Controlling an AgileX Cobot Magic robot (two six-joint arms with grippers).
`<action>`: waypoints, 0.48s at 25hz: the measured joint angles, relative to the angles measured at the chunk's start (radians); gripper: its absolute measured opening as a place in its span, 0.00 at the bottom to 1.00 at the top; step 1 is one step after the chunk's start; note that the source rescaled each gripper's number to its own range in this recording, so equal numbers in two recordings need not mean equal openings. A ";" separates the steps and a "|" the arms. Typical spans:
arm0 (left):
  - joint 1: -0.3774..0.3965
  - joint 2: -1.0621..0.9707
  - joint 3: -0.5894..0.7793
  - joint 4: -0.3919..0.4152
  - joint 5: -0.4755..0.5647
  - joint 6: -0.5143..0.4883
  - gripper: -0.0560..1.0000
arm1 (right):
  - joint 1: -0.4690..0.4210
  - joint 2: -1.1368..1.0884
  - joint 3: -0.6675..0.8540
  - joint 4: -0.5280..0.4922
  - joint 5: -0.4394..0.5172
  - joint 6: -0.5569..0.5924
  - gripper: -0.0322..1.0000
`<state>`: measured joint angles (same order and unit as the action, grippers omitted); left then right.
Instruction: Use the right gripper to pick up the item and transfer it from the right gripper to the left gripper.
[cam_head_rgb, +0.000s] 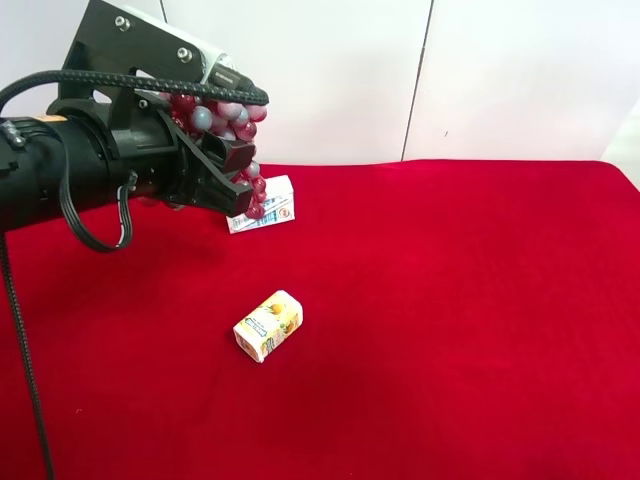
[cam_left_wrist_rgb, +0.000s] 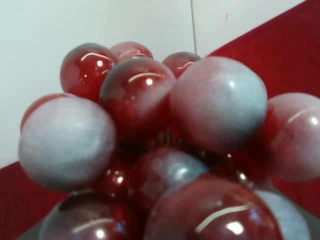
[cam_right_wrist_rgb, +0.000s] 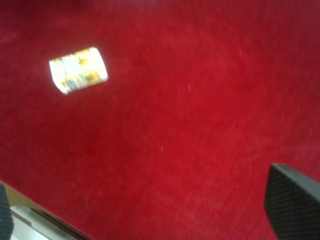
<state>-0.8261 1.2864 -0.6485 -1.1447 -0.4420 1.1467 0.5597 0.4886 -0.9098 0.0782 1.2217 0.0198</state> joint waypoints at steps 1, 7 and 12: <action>0.000 0.000 0.000 0.000 0.004 0.000 0.06 | 0.000 -0.051 0.041 -0.001 -0.002 0.012 1.00; 0.000 0.000 0.000 -0.019 0.037 0.002 0.06 | 0.000 -0.317 0.249 -0.004 -0.119 0.030 1.00; 0.000 0.000 0.000 -0.082 0.044 0.060 0.06 | 0.000 -0.461 0.384 -0.004 -0.158 0.030 1.00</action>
<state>-0.8261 1.2864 -0.6485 -1.2267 -0.3975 1.2066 0.5597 0.0273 -0.5261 0.0746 1.0638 0.0494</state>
